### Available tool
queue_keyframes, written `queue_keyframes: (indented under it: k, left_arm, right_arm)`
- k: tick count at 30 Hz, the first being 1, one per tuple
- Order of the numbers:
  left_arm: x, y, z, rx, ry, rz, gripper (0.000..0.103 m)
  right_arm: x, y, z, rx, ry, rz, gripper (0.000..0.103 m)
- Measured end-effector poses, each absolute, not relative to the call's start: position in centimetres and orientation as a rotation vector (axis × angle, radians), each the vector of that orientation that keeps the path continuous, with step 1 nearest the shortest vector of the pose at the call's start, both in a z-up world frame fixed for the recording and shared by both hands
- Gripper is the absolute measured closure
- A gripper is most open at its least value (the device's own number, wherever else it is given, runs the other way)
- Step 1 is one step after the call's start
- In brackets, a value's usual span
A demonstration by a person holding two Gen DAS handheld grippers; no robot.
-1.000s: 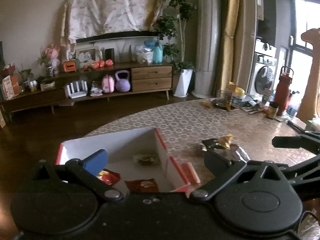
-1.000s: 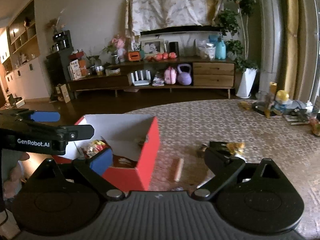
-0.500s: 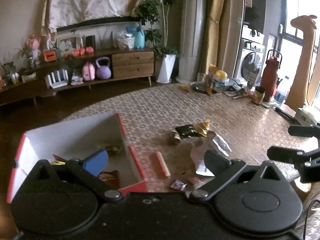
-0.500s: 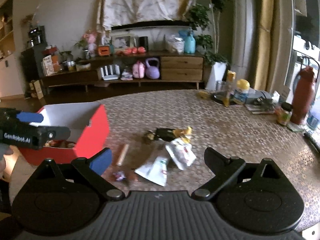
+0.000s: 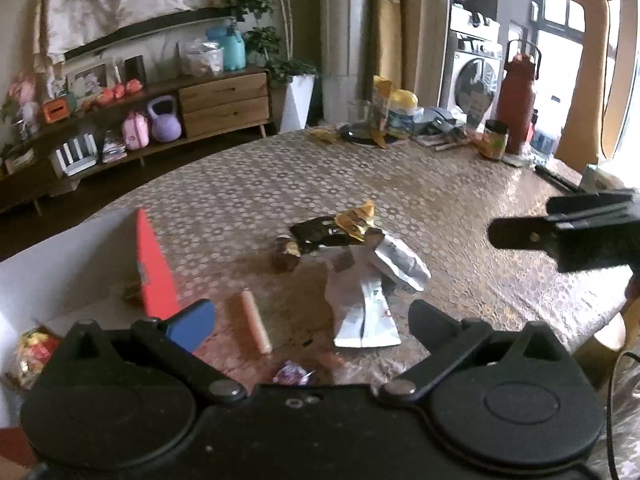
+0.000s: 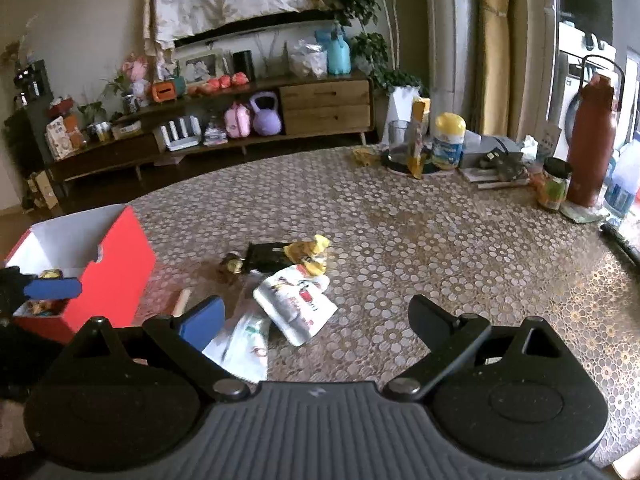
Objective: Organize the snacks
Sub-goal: 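Move both tools back toward the remaining snacks on the table, then grasp the clear zip-lock bag with the left gripper while the right grasps the white spout pouch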
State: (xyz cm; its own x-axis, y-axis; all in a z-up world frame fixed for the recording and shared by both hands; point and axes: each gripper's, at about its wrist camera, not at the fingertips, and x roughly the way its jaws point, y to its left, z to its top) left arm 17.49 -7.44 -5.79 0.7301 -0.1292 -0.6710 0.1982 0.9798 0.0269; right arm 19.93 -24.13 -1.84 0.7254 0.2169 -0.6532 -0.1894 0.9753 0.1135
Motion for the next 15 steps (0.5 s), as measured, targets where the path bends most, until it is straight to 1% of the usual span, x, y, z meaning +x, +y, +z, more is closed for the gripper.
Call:
queue_keyframes:
  k: [7, 15]
  left_arm:
    - [20.2, -9.7, -7.9, 0.113, 0.761, -0.201, 0.0]
    - [22.5, -11.2, -10.4, 0.12, 0.808, -0.224, 0.0]
  right_arm:
    - [24.0, -23.9, -3.1, 0.094, 0.774, 0.198, 0.004]
    - [28.4, -22.3, -5.8, 0.162, 0.863, 0.151, 0.004]
